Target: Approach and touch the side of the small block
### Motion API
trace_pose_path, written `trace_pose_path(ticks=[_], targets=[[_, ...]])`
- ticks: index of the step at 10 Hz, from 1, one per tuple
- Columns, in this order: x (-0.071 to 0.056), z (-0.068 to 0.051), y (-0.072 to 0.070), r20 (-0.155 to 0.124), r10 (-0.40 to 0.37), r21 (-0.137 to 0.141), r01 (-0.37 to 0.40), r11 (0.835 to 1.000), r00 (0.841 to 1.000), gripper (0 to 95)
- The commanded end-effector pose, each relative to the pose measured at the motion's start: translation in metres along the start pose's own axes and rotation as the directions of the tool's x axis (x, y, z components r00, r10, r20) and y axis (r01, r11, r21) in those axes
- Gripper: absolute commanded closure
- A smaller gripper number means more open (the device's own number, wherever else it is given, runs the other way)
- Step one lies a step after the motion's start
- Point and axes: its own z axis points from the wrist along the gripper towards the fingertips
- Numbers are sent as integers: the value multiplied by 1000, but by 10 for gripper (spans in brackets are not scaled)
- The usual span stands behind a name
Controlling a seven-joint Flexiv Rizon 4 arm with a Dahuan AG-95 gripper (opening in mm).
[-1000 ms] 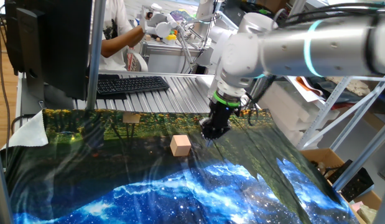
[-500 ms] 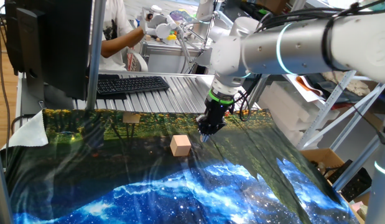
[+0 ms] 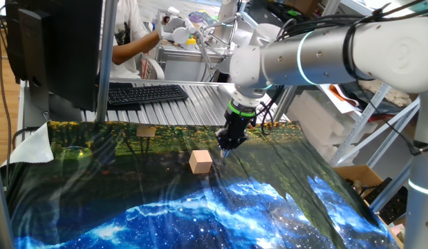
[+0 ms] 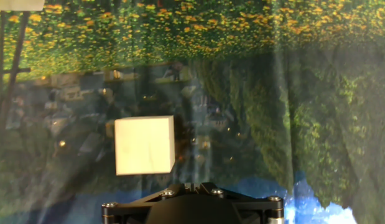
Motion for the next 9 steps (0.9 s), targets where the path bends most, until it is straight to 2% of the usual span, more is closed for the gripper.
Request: trace_pose_path(ticks=[1, 3, 7, 9], targets=[[-2, 5, -1, 6, -3, 1, 2, 1000, 1000, 950], [-4, 9, -3, 7, -2, 2, 2, 1000, 1000, 950], [-16, 29, -9, 14, -6, 4, 6, 1000, 1000, 950], [-17, 30, -10, 13, -4, 6, 4, 1000, 1000, 950]])
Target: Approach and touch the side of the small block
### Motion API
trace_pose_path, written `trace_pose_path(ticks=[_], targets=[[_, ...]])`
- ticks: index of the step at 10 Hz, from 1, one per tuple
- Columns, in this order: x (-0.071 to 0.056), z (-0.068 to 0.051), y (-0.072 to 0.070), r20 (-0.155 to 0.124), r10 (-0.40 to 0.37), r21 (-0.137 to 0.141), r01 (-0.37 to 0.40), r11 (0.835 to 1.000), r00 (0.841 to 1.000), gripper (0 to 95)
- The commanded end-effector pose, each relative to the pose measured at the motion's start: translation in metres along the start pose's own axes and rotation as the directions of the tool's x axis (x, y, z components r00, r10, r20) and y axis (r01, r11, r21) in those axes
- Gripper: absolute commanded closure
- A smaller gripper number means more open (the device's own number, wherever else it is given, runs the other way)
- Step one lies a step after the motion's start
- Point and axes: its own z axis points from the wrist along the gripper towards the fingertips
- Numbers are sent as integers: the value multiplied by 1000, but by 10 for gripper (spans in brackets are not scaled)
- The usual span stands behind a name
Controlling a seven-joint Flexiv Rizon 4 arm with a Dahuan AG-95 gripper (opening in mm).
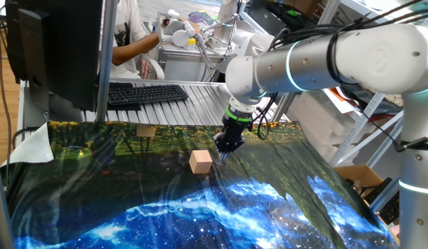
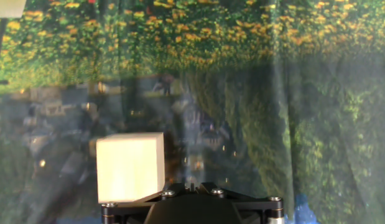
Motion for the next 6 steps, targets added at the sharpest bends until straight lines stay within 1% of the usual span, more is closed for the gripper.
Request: trace_pose_path(ticks=[1, 4, 5, 6], targets=[[3, -1, 0, -1, 1, 1, -1, 1000, 1000, 950], [4, -1, -1, -5, 5, 1, -5, 1000, 1000, 950], [11, 0, -1, -2, 9, 1, -9, 1000, 1000, 950], [13, 1, -2, -1, 12, 1, -12, 1000, 1000, 950]])
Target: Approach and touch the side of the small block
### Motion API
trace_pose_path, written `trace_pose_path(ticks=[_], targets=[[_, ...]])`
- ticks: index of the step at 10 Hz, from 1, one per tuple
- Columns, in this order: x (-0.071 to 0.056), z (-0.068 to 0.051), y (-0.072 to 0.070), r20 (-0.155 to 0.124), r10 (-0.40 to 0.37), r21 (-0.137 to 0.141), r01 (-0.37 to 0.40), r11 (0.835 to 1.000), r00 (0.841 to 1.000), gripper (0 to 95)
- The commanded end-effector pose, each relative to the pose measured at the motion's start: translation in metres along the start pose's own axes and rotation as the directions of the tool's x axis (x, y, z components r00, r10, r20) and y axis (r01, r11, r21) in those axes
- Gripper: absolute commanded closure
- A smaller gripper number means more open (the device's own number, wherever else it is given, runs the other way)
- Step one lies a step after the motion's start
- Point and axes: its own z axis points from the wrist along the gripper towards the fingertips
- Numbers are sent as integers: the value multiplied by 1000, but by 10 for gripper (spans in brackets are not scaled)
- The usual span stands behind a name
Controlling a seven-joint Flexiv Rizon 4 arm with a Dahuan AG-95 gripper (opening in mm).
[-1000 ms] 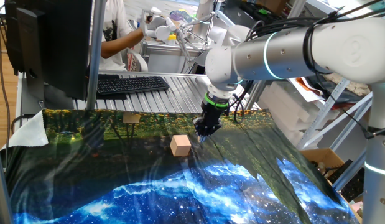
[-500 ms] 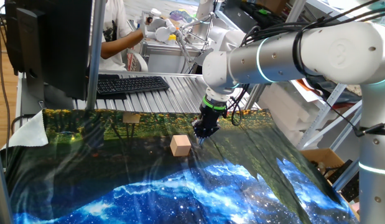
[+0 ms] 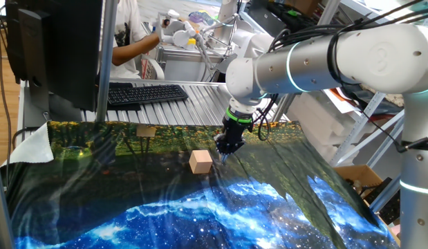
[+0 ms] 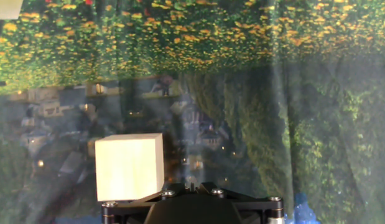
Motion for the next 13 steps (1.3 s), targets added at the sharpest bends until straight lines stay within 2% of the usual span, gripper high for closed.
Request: trace_pose_path(ticks=[1, 2, 3, 4, 7, 8, 10, 11, 13], targets=[[15, 2, -1, 12, 11, 6, -11, 1000, 1000, 950], [20, 2, -2, 13, 15, 13, -15, 1000, 1000, 950], [37, 2, -5, 9, 29, 25, -29, 999, 1000, 950], [51, 3, -7, 10, 51, 23, -51, 998, 999, 950], [75, 12, -9, 9, 128, 41, -128, 991, 992, 950], [82, 16, -10, 14, 185, 58, -185, 981, 983, 950], [87, 18, -11, 18, 255, 79, -255, 964, 967, 950], [89, 18, -10, 18, 309, 86, -310, 947, 951, 950], [91, 17, -8, -5, 389, 84, -388, 918, 921, 950]])
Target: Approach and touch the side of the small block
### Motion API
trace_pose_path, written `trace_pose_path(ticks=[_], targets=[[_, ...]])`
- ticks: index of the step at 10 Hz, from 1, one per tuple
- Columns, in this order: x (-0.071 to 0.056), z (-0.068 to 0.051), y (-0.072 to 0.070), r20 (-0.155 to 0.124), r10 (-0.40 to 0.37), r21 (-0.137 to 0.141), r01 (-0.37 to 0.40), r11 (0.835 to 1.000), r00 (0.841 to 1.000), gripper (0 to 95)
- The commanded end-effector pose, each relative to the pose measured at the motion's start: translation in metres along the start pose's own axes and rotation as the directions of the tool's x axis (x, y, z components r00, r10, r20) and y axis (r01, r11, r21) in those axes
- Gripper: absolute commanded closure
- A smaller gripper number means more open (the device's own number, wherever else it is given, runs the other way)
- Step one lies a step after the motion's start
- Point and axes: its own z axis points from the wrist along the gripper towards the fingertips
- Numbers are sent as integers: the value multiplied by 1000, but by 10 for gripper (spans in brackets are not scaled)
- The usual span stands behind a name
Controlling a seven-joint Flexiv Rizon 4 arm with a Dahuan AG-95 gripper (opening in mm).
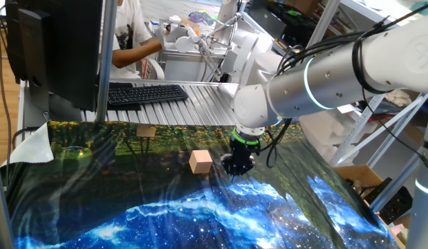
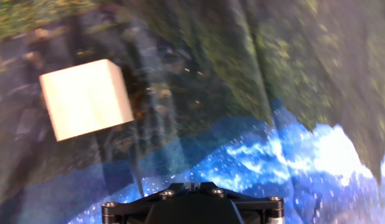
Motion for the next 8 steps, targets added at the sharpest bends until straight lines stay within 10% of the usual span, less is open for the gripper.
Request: trace_pose_path(ticks=[1, 8], targets=[[5, -1, 1, -39, 142, 2, -142, 990, 989, 950], [21, -2, 17, -119, 436, 0, -439, 898, 892, 950]])
